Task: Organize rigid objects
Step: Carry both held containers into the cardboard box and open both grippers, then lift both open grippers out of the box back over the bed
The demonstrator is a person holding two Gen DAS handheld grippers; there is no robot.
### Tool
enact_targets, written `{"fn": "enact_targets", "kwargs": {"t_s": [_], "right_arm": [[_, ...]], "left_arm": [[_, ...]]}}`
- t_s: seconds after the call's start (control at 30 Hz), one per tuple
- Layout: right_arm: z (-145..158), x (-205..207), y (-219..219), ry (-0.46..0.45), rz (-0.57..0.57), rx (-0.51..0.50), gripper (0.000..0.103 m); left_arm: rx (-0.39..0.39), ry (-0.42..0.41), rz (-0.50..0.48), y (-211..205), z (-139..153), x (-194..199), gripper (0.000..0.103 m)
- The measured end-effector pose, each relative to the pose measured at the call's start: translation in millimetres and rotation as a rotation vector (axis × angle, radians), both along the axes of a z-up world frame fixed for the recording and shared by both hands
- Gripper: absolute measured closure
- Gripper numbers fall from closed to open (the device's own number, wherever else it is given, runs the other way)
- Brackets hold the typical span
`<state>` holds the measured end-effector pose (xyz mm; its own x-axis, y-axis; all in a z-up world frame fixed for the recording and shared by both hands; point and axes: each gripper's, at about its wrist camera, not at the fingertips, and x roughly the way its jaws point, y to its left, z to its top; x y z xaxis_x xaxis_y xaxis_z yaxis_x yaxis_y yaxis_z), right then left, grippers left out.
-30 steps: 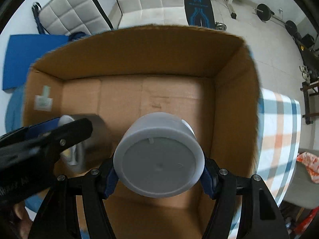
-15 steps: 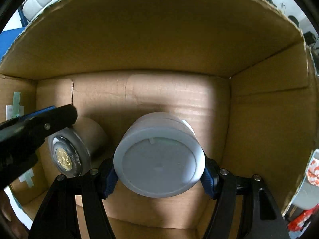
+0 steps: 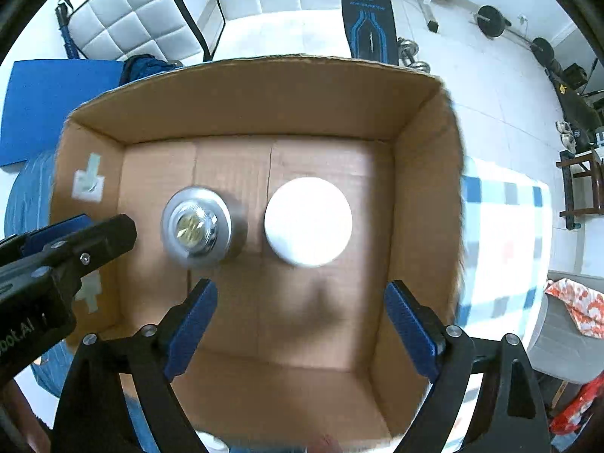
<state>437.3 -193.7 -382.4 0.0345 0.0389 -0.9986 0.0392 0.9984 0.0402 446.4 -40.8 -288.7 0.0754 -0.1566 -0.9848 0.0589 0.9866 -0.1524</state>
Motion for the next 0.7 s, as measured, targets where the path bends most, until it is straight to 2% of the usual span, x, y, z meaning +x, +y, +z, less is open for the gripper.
{"fn": "enact_targets", "kwargs": {"t_s": [0.03, 0.1, 0.2, 0.3, 0.7], "right_arm": [[4.7, -0.9, 1.0, -0.006, 0.0, 0.0, 0.01], [13.7, -13.3, 6.8, -0.022, 0.003, 0.005, 0.008], [29.1, -35.4, 11.1, -0.044, 0.008, 0.006, 0.007], [44.2, -55.8, 13.4, -0.071, 0.008, 0.015, 0.0], [111.6, -135.0, 11.5, -0.191, -0.015, 0.007, 0.0]], "left_arm": [[0.006, -0.013, 0.001, 1.6, 5.4, -5.7, 0.04], [0.029, -0.042, -0.007, 3.6, 16.8, -20.1, 0.022], [0.045, -0.089, -0.01, 6.9, 32.8, -41.1, 0.011], [0.051, -0.121, -0.008, 10.4, 46.9, -57.0, 0.007], [0.108, -0.299, 0.002, 15.8, 103.9, -136.4, 0.005]]}}
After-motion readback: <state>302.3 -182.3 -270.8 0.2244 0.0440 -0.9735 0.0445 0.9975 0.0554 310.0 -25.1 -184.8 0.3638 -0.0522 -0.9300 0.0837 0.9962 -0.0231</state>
